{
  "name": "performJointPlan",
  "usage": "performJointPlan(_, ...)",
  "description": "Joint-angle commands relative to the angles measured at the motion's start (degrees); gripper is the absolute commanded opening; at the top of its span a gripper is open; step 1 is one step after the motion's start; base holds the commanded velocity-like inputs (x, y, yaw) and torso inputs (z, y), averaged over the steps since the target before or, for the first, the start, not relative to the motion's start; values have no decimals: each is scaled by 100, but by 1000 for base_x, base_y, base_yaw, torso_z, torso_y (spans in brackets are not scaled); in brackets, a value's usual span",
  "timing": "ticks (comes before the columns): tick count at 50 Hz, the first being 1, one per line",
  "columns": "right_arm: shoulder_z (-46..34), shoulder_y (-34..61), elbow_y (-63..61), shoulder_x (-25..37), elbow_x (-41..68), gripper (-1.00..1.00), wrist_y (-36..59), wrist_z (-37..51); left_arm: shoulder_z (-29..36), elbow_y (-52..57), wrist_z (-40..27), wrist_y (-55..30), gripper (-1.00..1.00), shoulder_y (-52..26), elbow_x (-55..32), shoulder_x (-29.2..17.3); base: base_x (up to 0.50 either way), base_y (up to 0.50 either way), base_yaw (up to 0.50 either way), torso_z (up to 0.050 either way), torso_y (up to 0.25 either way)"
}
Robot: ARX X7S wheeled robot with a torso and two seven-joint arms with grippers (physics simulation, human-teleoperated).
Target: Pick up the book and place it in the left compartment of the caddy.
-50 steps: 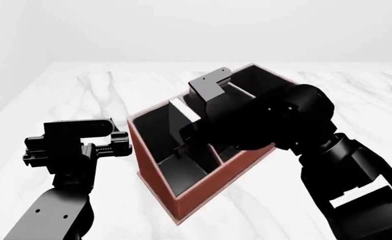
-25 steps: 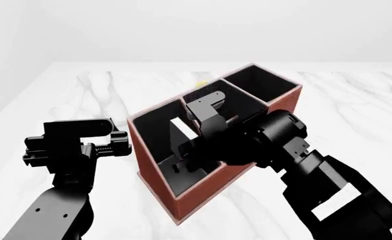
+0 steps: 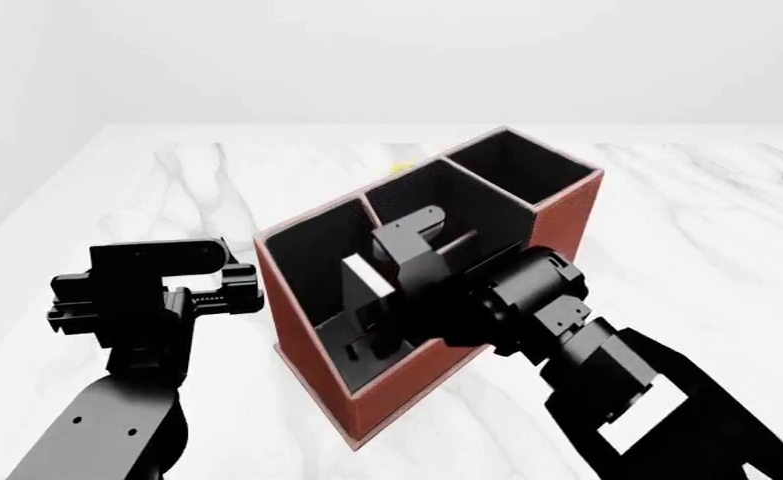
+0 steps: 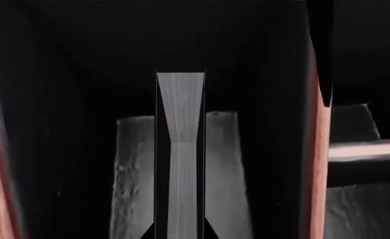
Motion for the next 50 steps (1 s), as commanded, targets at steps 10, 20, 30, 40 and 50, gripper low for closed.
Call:
performJointPlan(10,-83,11,379,-189,-248,-100,-292,-229,18,-18,-31,11,100,-13,-41,-24,0,0,0,0,1)
performJointPlan(20,-158,17,574,-261,-289,-100,-379,-303,19,-22,-45,14,100,-19,-65,-38,0,0,0,1,1)
performJointPlan(30,-168,10,555,-252,-247,-100,-391,-294,25,-23,-56,28,100,-12,-84,-55,0,0,0,0,1)
performJointPlan(40,-168,23,461,-201,-205,100,-398,-267,32,-29,-72,43,100,-5,-100,-70,0,0,0,0,0)
performJointPlan(50,-191,41,423,-183,-179,100,-391,-260,41,-24,-92,41,100,-9,-117,-82,0,0,0,0,0)
